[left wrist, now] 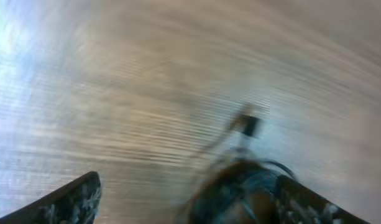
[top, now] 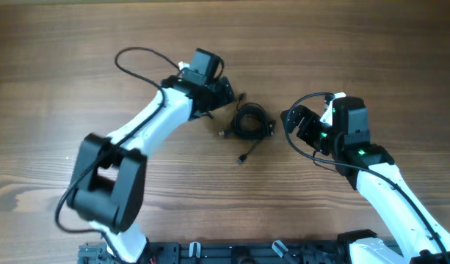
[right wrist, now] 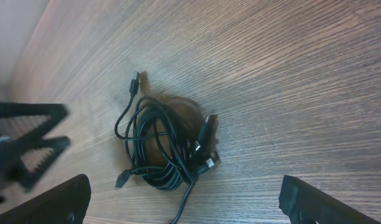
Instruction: Untangle cables
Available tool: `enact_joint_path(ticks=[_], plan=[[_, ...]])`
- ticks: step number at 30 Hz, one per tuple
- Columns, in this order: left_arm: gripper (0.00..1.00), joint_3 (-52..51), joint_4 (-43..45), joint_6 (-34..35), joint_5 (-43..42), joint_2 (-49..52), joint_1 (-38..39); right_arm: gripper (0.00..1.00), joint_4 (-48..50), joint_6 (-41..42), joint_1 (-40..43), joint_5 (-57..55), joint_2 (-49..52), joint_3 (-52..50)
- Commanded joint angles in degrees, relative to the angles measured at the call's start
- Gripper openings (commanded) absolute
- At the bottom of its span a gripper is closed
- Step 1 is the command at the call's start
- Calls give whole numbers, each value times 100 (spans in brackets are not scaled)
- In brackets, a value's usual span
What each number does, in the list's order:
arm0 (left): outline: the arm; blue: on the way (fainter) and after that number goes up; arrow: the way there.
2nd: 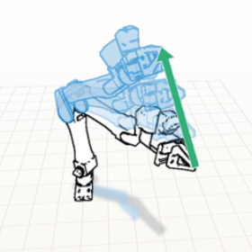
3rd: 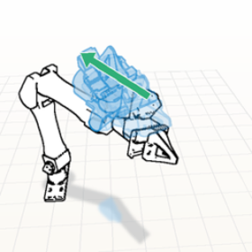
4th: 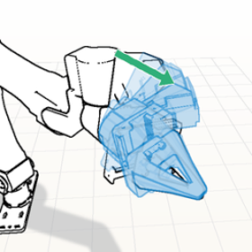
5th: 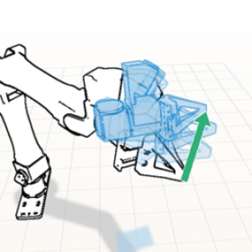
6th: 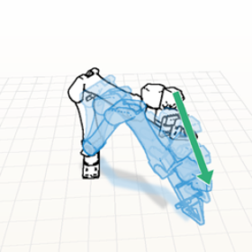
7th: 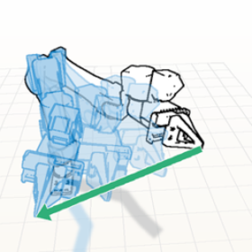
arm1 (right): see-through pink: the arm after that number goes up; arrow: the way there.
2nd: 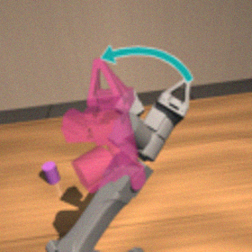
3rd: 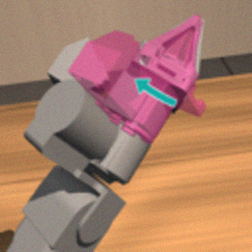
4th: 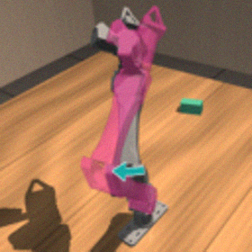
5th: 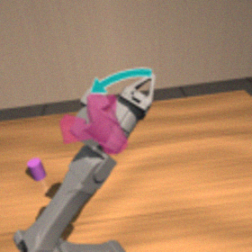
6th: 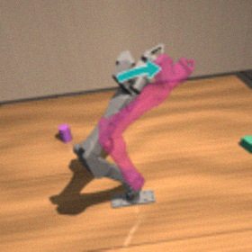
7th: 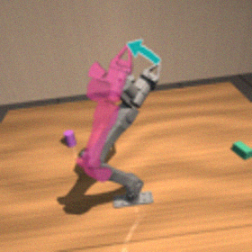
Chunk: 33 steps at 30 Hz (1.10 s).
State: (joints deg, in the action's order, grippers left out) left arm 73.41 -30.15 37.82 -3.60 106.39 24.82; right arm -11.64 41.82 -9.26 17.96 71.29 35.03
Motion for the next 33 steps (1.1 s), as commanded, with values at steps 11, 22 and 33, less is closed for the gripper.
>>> enact_joint_path(ticks=[11,22,33], plan=[[66,-24,85,-4509,-859,549,463,100,22,208,11,-50,-13,-26],[31,-24,323,-4323,-1161,1073,470,100,20,168,11,-50,-13,-26],[4,168,-955,-3259,-1652,-85,120,100,63,-595,11,433,-15,-26]])
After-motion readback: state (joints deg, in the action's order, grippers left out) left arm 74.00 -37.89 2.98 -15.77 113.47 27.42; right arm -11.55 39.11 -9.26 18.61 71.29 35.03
